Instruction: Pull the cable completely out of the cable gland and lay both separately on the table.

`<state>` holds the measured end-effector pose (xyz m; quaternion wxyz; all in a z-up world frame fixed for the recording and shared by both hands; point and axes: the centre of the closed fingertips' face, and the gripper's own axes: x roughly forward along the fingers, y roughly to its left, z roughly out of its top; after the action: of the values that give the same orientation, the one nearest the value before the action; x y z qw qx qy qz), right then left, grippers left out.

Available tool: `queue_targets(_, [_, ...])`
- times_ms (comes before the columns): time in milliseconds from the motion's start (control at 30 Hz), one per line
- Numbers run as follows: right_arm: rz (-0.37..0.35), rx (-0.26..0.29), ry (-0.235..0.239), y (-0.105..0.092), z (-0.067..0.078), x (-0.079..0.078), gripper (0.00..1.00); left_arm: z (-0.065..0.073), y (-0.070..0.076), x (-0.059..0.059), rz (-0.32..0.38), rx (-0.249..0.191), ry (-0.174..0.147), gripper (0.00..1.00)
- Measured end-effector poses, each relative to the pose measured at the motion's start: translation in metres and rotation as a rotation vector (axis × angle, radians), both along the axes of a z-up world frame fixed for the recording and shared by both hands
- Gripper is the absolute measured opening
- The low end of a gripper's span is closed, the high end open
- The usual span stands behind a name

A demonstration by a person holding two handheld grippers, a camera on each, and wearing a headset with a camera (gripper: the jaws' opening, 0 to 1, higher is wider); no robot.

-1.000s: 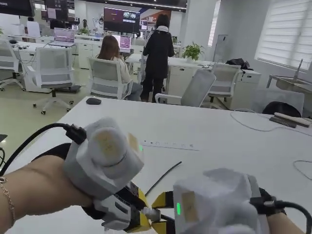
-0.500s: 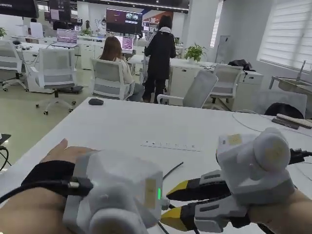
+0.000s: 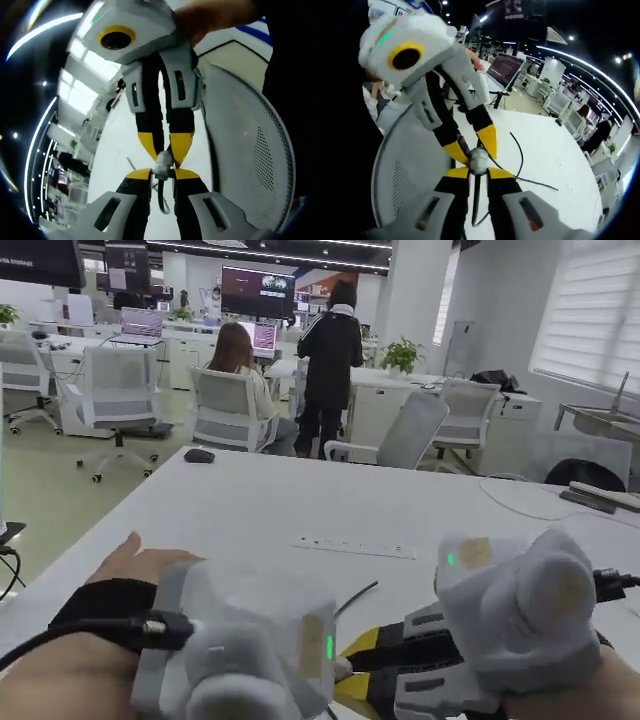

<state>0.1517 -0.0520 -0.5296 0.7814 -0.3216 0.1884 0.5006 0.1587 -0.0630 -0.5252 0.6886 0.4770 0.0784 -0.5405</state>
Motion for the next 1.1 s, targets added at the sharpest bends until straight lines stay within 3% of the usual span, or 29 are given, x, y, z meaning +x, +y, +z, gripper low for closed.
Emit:
queue_targets(67, [0.046,-0.082,-0.066,0.001,-0.004,-0.002,0.11,-0.005,0.001,-0.003,0.008,-0.016,0.087,0.16])
queue_targets(133, [0.075,-0.165,-0.132,0.000,-0.009,-0.002,0.11,-0.009,0.001,-0.004,0.013,-0.019,0.143,0.16])
queue_targets(167, [0.084,-0.193,-0.145,0.000,-0.012,-0.003,0.11,-0.012,0.001,-0.004,0.011,-0.012,0.168,0.16])
queue_targets(267, [0.068,-0.194,-0.127,0.000,-0.018,-0.002,0.11,-0.017,0.001,-0.003,0.014,-0.004,0.193,0.16])
queue_targets(367, [-0.009,-0.162,-0.103,-0.005,-0.019,0.004,0.12,-0.015,0.001,0.002,0.044,-0.021,0.161,0.17])
queue_targets(467, [-0.082,-0.128,-0.095,-0.013,-0.020,0.008,0.21,-0.012,0.005,0.010,0.089,-0.040,0.079,0.17])
queue_targets(600, [-0.127,-0.044,-0.119,-0.013,-0.007,0.008,0.15,-0.011,0.010,0.008,0.107,-0.024,0.010,0.17])
queue_targets(733, [-0.116,-0.016,-0.111,-0.010,-0.005,0.003,0.03,-0.005,0.007,0.004,0.113,-0.065,0.011,0.17])
queue_targets(833, [-0.124,0.001,-0.121,-0.009,-0.003,0.003,0.03,-0.005,0.009,0.005,0.120,-0.076,0.022,0.17])
queue_targets(900, [-0.134,-0.003,-0.129,-0.011,-0.005,0.003,0.03,-0.007,0.013,0.008,0.132,-0.059,0.002,0.17])
queue_targets(1100, [-0.149,-0.020,-0.127,-0.025,-0.011,0.001,0.03,-0.010,0.021,0.009,0.145,-0.042,0.009,0.17])
